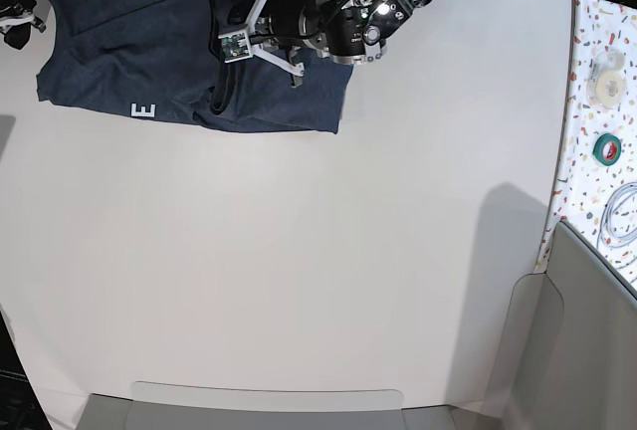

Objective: Layout the t-shirt on the table in an organized manner, then fold the t-shirt properly
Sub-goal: 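Lower the hem end onto the shirt and press it flat with the left gripper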

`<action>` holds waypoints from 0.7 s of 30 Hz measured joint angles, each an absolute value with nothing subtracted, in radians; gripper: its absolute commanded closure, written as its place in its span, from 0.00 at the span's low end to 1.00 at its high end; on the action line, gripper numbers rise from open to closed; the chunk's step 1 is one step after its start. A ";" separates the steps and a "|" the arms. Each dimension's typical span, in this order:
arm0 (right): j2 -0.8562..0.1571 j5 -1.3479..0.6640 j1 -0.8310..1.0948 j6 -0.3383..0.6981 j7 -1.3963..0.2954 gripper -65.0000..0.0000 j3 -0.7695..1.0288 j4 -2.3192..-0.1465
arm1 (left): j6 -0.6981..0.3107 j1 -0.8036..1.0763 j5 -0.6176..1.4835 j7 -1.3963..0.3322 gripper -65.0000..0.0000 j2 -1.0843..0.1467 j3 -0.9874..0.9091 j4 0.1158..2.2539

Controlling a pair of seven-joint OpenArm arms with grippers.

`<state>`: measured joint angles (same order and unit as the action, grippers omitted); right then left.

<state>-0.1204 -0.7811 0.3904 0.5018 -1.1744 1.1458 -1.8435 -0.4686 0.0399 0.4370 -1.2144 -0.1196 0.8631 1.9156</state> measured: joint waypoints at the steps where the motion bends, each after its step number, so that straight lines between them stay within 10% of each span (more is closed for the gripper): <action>1: -0.120 -0.781 0.390 0.502 -1.174 1.00 1.146 -1.843 | -0.469 0.038 0.440 -1.214 1.00 -0.120 0.863 1.916; 21: -0.121 -0.780 0.390 0.502 -1.175 1.00 1.146 -1.840 | -0.472 0.010 0.441 -1.204 1.00 -0.188 0.753 2.024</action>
